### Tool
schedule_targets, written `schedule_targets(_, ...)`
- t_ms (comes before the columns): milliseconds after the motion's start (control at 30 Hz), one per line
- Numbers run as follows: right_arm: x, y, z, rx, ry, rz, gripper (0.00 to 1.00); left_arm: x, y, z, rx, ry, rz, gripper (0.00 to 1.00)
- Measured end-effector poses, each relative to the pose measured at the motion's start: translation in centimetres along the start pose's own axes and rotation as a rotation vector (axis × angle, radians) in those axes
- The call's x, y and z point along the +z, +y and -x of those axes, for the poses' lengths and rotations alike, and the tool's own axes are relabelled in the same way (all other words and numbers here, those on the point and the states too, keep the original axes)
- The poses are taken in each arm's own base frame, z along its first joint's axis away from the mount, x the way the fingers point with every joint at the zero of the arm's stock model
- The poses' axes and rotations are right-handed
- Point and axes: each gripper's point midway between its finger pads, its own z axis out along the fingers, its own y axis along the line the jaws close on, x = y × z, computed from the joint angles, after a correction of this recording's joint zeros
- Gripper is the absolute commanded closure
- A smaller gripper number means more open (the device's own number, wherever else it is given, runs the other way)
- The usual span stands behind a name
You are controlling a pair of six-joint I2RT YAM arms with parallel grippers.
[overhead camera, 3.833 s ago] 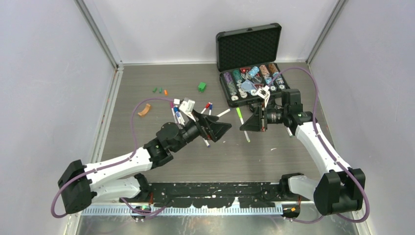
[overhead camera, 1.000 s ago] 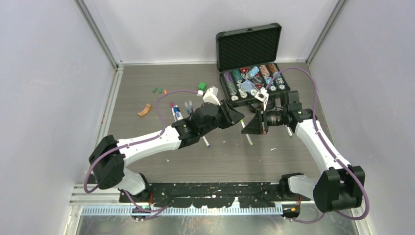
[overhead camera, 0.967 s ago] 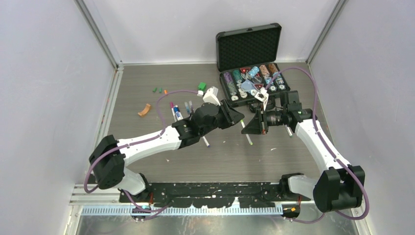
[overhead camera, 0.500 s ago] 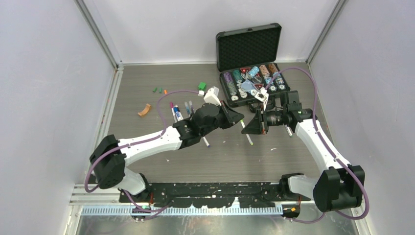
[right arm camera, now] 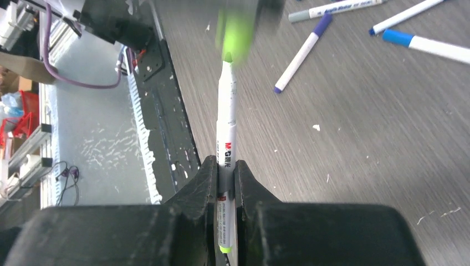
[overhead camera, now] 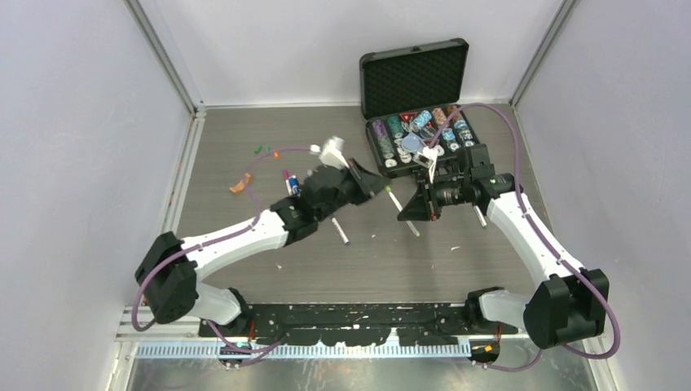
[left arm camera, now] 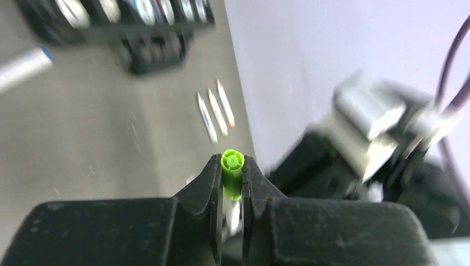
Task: Open the pen caps
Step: Open the pen cap from the pen, then place the pen cap at the center of the board.
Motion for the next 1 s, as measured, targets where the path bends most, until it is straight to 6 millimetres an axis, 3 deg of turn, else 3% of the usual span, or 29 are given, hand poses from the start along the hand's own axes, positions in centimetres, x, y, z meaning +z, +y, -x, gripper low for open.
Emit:
schedule_targets(33, 0.1, -0.1, -0.1, -0.01, 0.017, -0.008, 1.0, -0.1, 0.1, 1.6, -0.003, -0.038, 0.0, 1.0)
schedule_targets(133, 0.4, -0.1, -1.5, 0.008, 0.073, -0.011, 1.0, -1.1, 1.2, 9.3, -0.023, -0.237, 0.035, 1.0)
schedule_targets(200, 0.6, -0.1, -2.4, 0.026, 0.111, -0.012, 1.0, -2.9, 1.9, 14.9, -0.033, -0.39, 0.059, 1.0)
schedule_targets(333, 0.6, -0.3, -3.2, 0.035, 0.146, -0.024, 1.0, -6.3, 1.3, 20.0, -0.029, -0.525, 0.043, 1.0)
schedule_targets(500, 0.0, -0.5, -3.0, -0.001, 0.142, -0.073, 1.0, -8.6, 2.2, 22.7, 0.035, -0.526, 0.037, 1.0)
schedule_targets(700, -1.6, -0.5, -2.3, -0.066, 0.108, -0.138, 1.0, -10.4, 7.7, 24.2, 0.114, -0.389, 0.121, 1.0)
schedule_targets(867, -2.4, -0.9, -2.1, -0.071, 0.093, -0.171, 1.0, -10.0, 11.3, 23.7, 0.179, -0.209, 0.244, 1.0)
schedule_targets(1000, -2.9, -1.2, -2.0, -0.074, 0.088, -0.191, 1.0, -8.9, 14.1, 24.8, 0.257, -0.12, 0.381, 1.0)
